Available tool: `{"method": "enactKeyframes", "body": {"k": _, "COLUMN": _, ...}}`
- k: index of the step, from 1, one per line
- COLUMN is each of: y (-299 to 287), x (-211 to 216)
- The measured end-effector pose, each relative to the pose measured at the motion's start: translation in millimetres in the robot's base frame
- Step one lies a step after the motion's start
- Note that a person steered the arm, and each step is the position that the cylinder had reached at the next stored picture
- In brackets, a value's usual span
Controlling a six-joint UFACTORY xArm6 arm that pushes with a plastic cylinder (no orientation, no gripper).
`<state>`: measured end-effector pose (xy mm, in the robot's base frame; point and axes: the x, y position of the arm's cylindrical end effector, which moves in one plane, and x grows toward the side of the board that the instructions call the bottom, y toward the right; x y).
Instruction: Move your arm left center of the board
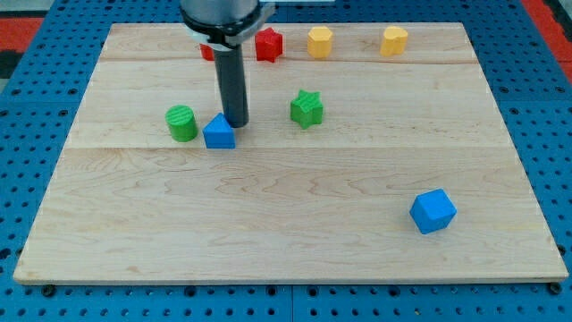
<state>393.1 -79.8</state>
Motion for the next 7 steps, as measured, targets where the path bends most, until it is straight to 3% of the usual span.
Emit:
{"method": "enactKeyframes", "body": {"k": 3, "y": -135.9, "x": -44.4}}
{"method": "enactKeyframes", "body": {"k": 5, "y": -141.0, "x": -46.3}}
{"method": "enactKeyframes", "body": {"k": 7, "y": -201.3, "x": 4.5}}
